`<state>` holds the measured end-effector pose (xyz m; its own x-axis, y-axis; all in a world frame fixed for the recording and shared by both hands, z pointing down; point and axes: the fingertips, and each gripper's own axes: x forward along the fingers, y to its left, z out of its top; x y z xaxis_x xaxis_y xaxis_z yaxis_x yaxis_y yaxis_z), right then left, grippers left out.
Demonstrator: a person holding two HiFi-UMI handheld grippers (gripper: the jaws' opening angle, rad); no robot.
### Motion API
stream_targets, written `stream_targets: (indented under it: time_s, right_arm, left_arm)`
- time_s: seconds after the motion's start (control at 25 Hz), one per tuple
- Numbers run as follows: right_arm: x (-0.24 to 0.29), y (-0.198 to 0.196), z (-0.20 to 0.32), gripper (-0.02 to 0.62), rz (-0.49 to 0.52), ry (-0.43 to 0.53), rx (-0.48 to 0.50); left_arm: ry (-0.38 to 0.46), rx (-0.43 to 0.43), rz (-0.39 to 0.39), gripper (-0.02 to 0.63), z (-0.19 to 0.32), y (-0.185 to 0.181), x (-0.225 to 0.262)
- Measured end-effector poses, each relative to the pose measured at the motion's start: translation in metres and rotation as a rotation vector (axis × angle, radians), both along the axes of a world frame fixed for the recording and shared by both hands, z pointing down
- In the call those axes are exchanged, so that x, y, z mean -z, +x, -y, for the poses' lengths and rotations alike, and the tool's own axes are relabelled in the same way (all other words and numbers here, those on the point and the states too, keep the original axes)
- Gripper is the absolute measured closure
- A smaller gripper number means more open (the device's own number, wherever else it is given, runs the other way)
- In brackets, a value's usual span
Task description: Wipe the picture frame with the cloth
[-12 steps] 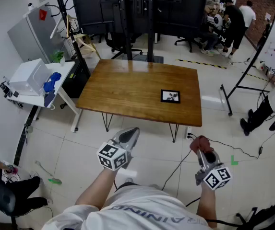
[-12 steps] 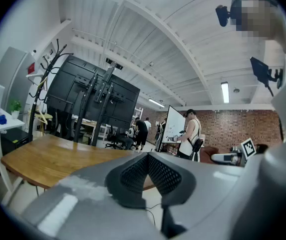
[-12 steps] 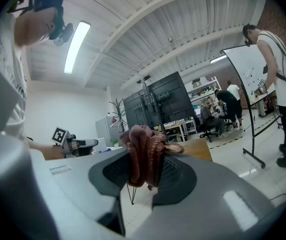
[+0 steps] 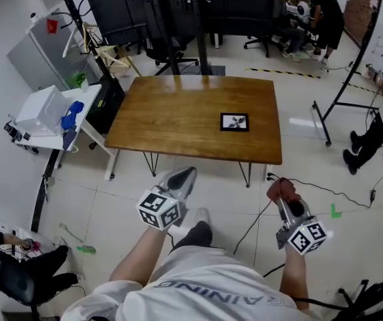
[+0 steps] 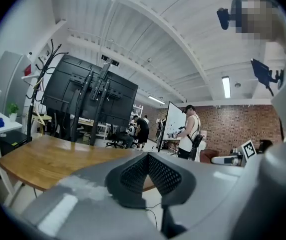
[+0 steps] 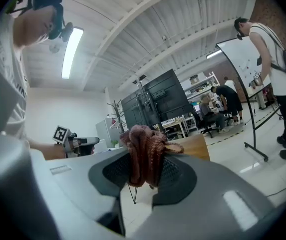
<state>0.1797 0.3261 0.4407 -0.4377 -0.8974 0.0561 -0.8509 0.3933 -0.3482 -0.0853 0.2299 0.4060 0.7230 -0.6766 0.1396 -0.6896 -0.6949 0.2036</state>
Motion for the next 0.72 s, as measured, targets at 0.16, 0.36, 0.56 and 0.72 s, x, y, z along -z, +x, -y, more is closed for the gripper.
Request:
stream_targets:
  time_s: [0.16, 0.36, 0.56, 0.72]
  right_arm:
    - [-0.005, 0.002, 0.015, 0.479, -0.012, 0.004, -0.001]
    - [-0.013, 0.011, 0.057, 0.479, -0.023, -0.016, -0.015]
    - [-0.008, 0.014, 0.135, 0.479, -0.037, -0.040, -0.036]
    - [0.009, 0.003, 0.205, 0.480, -0.073, -0.037, -0.014]
  left_arm:
    - [-0.006, -0.012, -0.005, 0.600, 0.021, 0.008, -0.008]
    - [-0.022, -0.023, -0.024, 0.600, 0.073, 0.021, -0.022]
    - [-0.036, -0.039, -0.044, 0.600, 0.153, 0.025, -0.028]
    - [-0.040, -0.036, -0.048, 0.600, 0.216, 0.020, -0.029]
